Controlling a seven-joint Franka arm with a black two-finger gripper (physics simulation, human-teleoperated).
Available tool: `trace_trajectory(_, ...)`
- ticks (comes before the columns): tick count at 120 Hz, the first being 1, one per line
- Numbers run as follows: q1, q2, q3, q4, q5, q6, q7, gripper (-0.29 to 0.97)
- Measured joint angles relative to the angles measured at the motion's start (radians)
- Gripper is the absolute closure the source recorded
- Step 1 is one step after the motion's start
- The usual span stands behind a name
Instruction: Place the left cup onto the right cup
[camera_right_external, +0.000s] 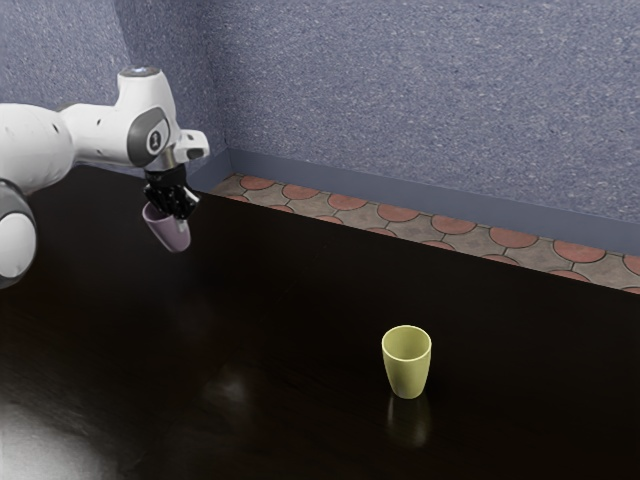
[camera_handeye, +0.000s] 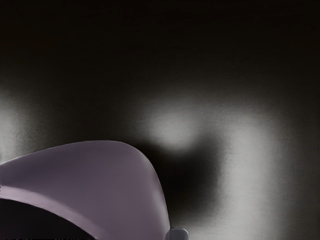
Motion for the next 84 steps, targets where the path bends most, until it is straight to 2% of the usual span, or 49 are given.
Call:
trace_trajectory(48, -0.048, -0.055, -0.01, 0.009, -0.004, -0.03, -0.012, 0.78)
trace_trajectory(84, -0.074, -0.063, -0.048, 0.019, -0.01, -0.111, -0.056, 0.78)
